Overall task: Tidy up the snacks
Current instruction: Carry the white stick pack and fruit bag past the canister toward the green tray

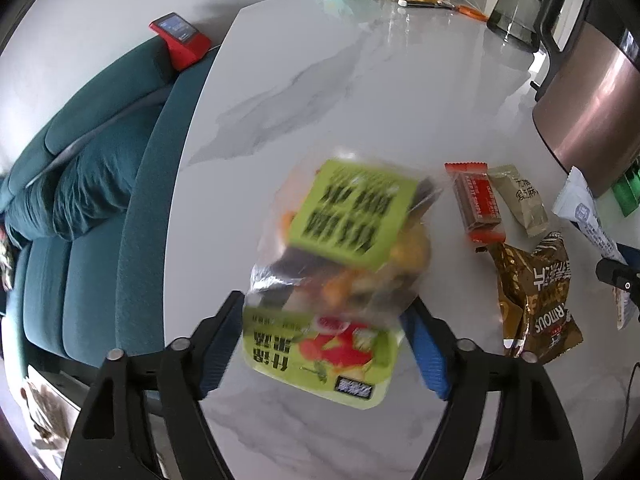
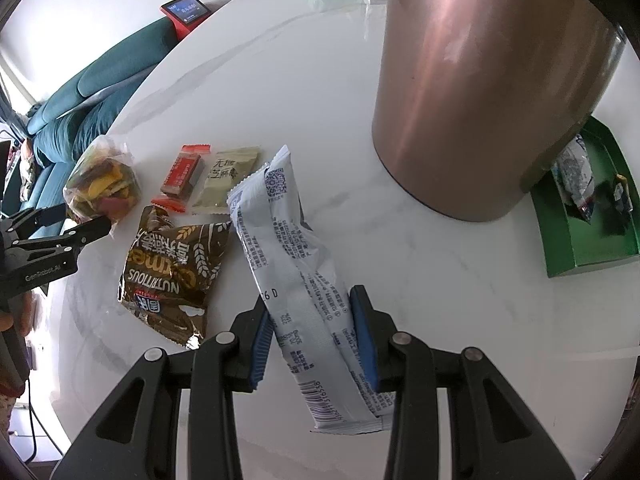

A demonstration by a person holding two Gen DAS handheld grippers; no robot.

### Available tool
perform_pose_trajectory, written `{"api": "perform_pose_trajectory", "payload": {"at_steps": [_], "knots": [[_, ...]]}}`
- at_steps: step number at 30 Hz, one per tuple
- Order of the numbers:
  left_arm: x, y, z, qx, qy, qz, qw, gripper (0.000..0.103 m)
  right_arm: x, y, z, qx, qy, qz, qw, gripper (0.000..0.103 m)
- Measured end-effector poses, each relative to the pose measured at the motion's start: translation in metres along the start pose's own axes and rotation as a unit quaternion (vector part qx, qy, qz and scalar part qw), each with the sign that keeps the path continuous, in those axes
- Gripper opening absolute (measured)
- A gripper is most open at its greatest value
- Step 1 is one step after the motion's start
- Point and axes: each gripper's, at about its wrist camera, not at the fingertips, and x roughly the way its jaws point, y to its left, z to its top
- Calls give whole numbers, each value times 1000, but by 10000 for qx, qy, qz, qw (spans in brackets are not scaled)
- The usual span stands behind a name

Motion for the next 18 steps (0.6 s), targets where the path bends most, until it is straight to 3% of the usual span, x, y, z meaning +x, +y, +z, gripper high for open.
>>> {"api": "perform_pose_trajectory", "payload": {"at_steps": [3,5,14,16,18], "knots": [[1,-1,3,30,14,-14,10000,78,3,0,3,5,11,7,10000,10],[2,-1,7,40,19,-18,10000,91,5,1,5,6,25,10,10000,10],[12,-5,19,211,45,-82,9997,92,11,-1,12,38,44,-21,10000,10],[16,-5,20,216,124,-119,9996,90,13,-1,14,48,47,-31,10000,10],[18,-6,21,234,180,-255,9992,70,14,-1,16,56,49,-41,10000,10]]}}
